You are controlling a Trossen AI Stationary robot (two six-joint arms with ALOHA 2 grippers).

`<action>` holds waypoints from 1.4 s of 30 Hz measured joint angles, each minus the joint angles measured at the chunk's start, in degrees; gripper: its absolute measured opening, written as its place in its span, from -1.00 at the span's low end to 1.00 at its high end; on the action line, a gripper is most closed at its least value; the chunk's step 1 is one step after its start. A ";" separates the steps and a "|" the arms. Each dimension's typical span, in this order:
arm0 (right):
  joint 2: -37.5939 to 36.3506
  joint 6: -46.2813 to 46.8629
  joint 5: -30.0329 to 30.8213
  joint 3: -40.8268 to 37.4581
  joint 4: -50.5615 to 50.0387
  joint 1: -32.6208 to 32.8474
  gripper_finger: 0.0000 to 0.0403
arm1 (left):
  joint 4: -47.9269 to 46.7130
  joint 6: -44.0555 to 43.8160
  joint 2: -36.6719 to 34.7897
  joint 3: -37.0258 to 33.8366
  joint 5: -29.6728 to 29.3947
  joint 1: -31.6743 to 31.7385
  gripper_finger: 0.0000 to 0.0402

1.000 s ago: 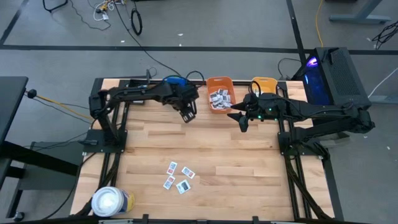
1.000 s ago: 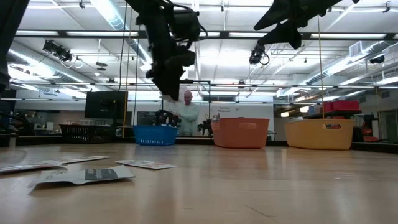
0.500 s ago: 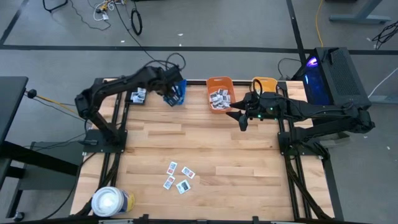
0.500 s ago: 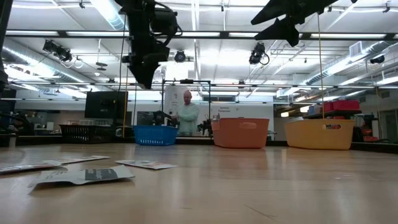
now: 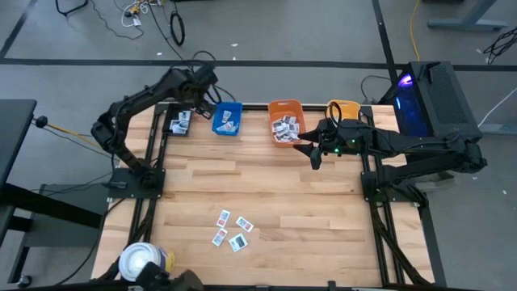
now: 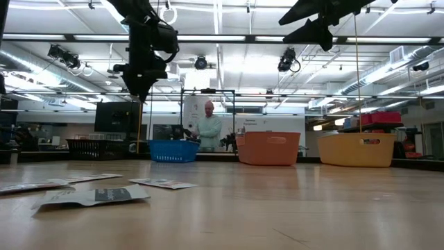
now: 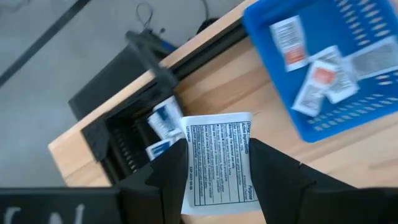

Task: Pick & Place First Aid Supplies
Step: Put the alcohol pad into the black bin

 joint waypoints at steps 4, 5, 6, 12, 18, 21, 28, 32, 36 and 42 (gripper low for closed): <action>0.00 -0.15 0.21 0.00 0.32 0.00 0.14 | -2.37 0.25 0.02 0.00 -0.01 2.86 -0.16; -0.01 -0.18 0.55 0.00 0.47 0.00 0.14 | -2.96 0.16 0.02 0.00 -0.04 3.36 -0.16; 0.00 -0.20 0.98 0.00 0.50 0.00 0.14 | -3.65 0.03 0.02 0.00 -0.04 3.79 -0.16; -0.01 -0.21 1.99 0.00 0.63 -0.02 0.14 | -6.54 -0.87 0.02 0.00 -0.06 6.06 -0.16; 0.00 -0.21 1.99 0.00 0.89 0.00 0.14 | -6.80 -1.02 0.04 0.00 -0.89 6.11 -0.16; -0.01 -0.21 1.99 0.00 0.89 -0.01 0.14 | -6.80 -1.01 0.04 0.00 -1.02 7.16 -0.16; -0.01 0.19 1.99 0.00 0.87 0.00 0.14 | -6.84 -0.44 0.04 0.00 -0.55 10.40 -0.16; -0.02 0.09 2.01 0.00 0.87 0.00 0.14 | -6.97 -0.72 0.04 0.00 -0.46 11.90 -0.16; -0.01 0.15 3.61 0.00 0.87 0.00 0.14 | -6.93 -1.34 0.07 0.00 -0.46 13.38 -0.16; 0.00 0.01 3.65 0.00 0.87 0.00 0.14 | -6.93 -1.40 0.07 0.00 -0.28 15.69 -0.16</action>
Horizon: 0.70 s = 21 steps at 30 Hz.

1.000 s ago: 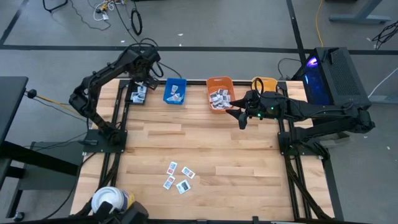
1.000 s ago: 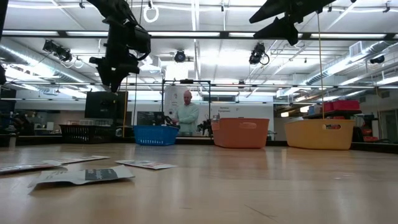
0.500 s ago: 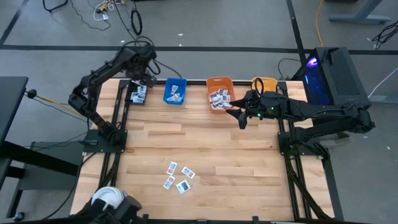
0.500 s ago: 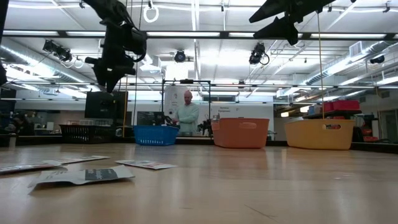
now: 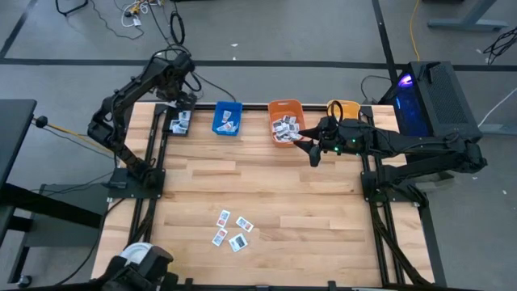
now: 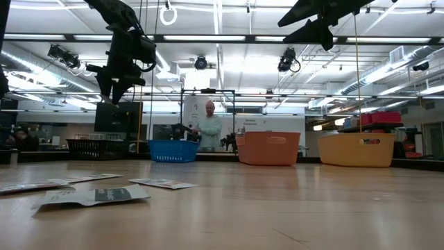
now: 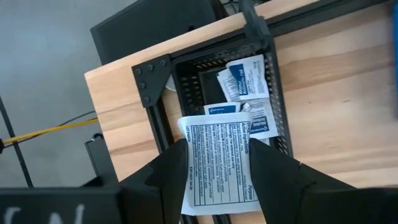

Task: Pick & Place First Aid Supplies
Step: Put the alcohol pad into the black bin

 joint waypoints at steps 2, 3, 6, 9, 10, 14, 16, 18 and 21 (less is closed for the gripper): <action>0.00 0.00 -0.04 0.00 -0.02 0.00 0.14 | 0.00 0.00 0.00 0.00 0.02 0.40 -0.16; 0.00 0.00 -0.08 0.00 0.00 0.00 0.14 | 0.00 0.04 0.00 0.00 0.02 0.56 -0.16; -0.01 0.00 -0.17 0.00 -0.02 -0.02 0.14 | 0.00 0.04 0.00 0.00 0.03 0.61 -0.16; 0.00 0.00 0.20 0.00 -0.02 -0.02 0.14 | 0.11 0.04 0.04 0.00 0.06 0.59 -0.16; 0.00 -0.02 0.59 0.00 -0.02 0.00 0.14 | 0.21 0.04 0.06 0.00 0.06 0.59 -0.16; 0.00 -0.02 1.31 0.00 -0.02 0.00 0.14 | 0.15 0.01 0.07 0.00 0.06 0.59 -0.16; -0.01 -0.02 1.29 0.00 -0.02 -0.01 0.14 | 0.15 -0.11 0.07 0.00 0.05 0.59 -0.15; -0.01 -0.02 1.30 0.00 -0.02 -0.01 0.14 | 0.15 -0.13 0.07 0.00 0.06 0.59 -0.15; -0.02 -0.02 1.29 0.00 -0.02 0.00 0.14 | 0.15 -0.13 0.07 0.00 -0.05 0.59 -0.14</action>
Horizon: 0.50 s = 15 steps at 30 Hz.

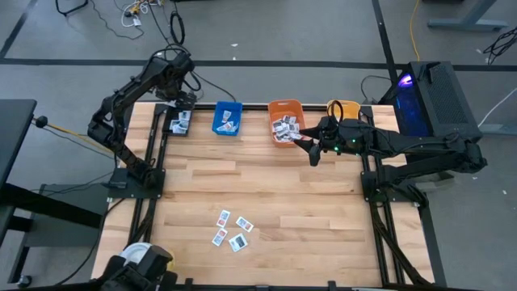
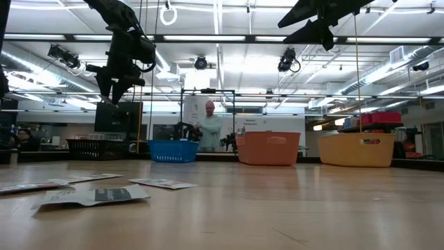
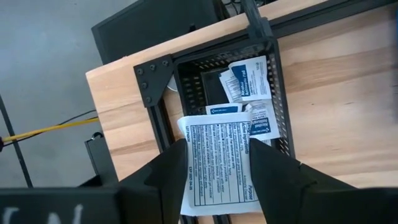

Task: Pick & Place First Aid Supplies
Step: Put the alcohol pad into the black bin, then put the ointment pack into the blue bin

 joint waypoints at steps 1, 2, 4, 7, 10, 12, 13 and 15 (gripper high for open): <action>0.02 0.00 0.00 0.00 0.00 0.00 0.14 | -0.01 0.00 0.00 0.00 -0.26 0.00 -0.12; 0.00 -0.02 0.00 0.00 0.00 0.00 0.14 | 0.00 -0.09 0.00 0.00 -0.66 0.00 -0.10; 0.02 -0.02 0.00 0.00 0.00 0.00 0.14 | -0.05 -0.79 0.00 0.00 -1.92 0.00 -0.03; 0.02 -0.02 -0.01 0.00 -0.02 0.00 0.14 | -0.01 -1.01 0.00 0.00 -2.27 0.00 0.09; 0.01 -0.04 -0.09 0.00 -0.04 0.00 0.14 | 0.00 -1.05 0.00 0.00 -1.64 0.00 0.20; 0.02 -0.05 -0.13 0.00 -0.05 0.00 0.14 | 0.00 -1.05 0.00 0.00 -1.43 0.00 0.26; 0.02 -0.05 -0.13 0.00 -0.07 0.00 0.14 | 0.00 -1.07 0.00 0.00 -1.42 0.00 0.28; 0.01 -0.07 -0.17 0.00 -0.07 0.00 0.14 | -0.02 -1.04 0.00 0.00 -1.12 -0.01 0.31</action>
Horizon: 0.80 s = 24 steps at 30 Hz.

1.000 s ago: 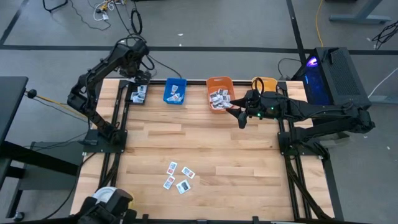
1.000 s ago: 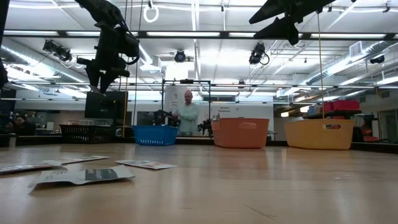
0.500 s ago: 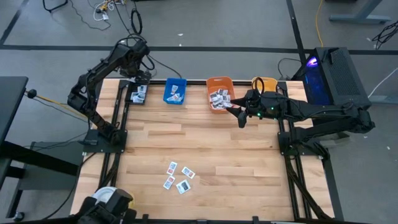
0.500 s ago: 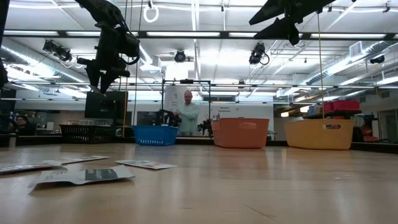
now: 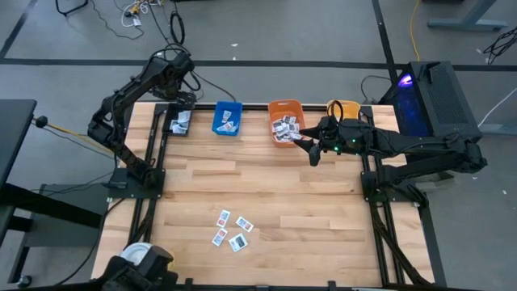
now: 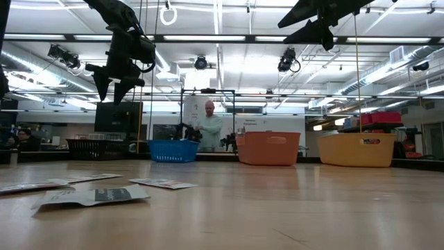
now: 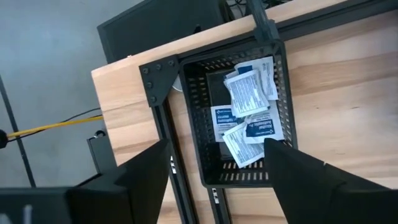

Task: Pick & Place First Aid Supplies
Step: Put the ointment pack into the blue bin

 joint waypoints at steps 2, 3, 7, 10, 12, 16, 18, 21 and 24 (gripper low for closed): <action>0.01 0.00 -0.17 0.00 0.00 -0.01 0.14 | -0.01 0.02 0.00 0.00 0.31 -0.02 0.32; 0.00 0.00 -0.39 0.00 0.00 -0.01 0.14 | -0.08 0.11 0.00 0.00 0.65 -0.08 0.32; 0.01 0.00 -0.40 0.00 -0.02 0.00 0.14 | -0.20 0.41 -1.48 0.00 2.84 -0.58 0.29; 0.01 -0.38 -0.40 0.00 -0.04 0.00 0.14 | -0.10 0.02 -4.09 0.02 4.85 -1.81 0.25; 0.01 -0.71 -0.40 0.00 -0.07 0.00 0.14 | -0.02 0.00 -6.54 0.02 5.58 -3.14 0.23; -0.01 -1.03 -0.38 0.00 -0.07 -0.02 0.14 | 0.08 -0.27 -11.48 0.09 7.23 -7.13 0.19; 0.00 -1.03 -0.38 0.00 -0.07 -0.01 0.14 | 0.55 -0.52 -14.16 0.09 9.37 -9.91 0.18; -0.01 -0.76 -0.38 0.00 -0.07 0.00 0.14 | 1.94 -0.88 -17.73 0.09 13.75 -14.52 0.18; 0.01 -0.17 -0.34 0.00 -0.07 0.00 0.14 | 3.18 -1.40 -20.79 0.09 15.18 -20.35 0.18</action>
